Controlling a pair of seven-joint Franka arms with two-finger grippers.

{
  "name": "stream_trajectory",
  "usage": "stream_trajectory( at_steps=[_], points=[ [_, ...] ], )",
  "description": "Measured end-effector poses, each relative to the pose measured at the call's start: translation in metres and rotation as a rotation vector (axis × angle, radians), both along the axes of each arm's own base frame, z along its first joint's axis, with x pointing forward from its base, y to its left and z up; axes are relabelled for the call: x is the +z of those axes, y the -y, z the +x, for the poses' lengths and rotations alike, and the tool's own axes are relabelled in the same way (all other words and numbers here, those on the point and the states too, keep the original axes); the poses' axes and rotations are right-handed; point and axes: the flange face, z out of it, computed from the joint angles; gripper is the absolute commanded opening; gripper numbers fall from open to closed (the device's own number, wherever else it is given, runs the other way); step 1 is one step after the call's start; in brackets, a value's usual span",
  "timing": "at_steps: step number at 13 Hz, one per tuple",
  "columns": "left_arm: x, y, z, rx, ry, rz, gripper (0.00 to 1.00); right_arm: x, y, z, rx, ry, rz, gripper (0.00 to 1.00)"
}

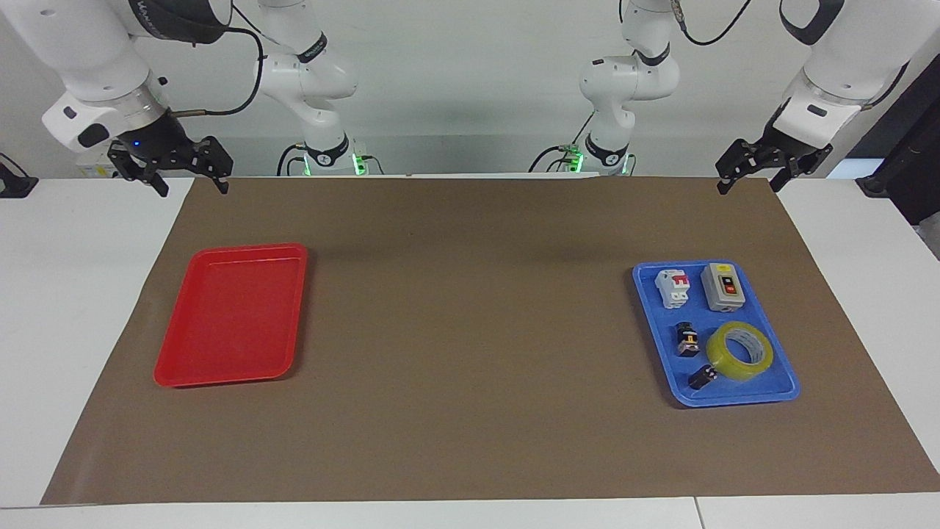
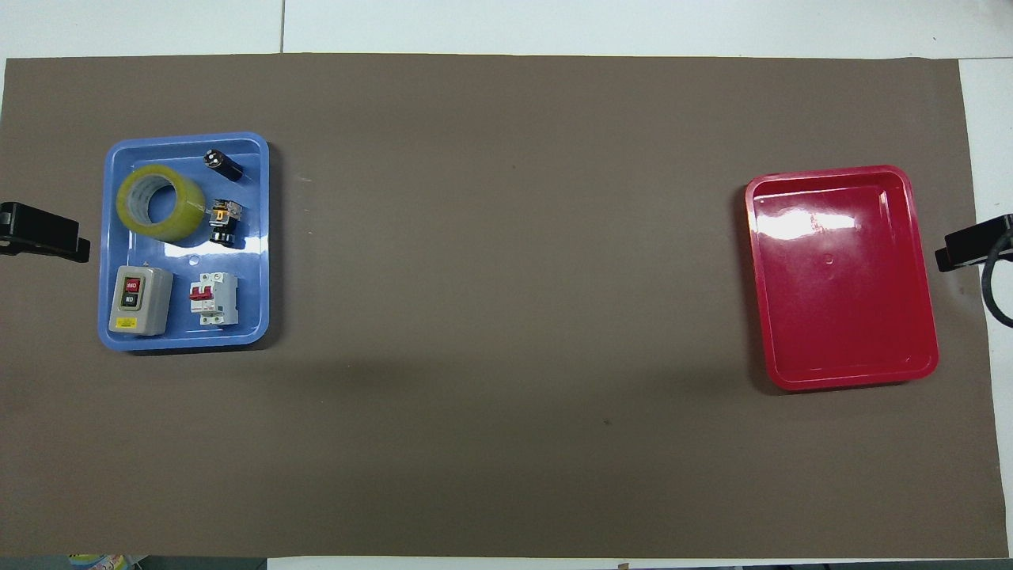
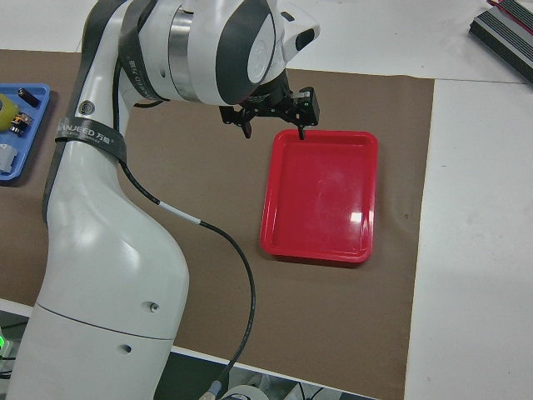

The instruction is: Place and move tape with both arms

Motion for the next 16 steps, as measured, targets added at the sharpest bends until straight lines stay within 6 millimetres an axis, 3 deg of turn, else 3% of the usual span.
stream_trajectory(
  at_steps=[16],
  points=[
    [-0.0020, 0.0036, 0.0006, -0.028, 0.002, -0.004, 1.00, 0.0000, 0.0000, 0.0000, 0.000, 0.000, 0.000, 1.00]
  ],
)
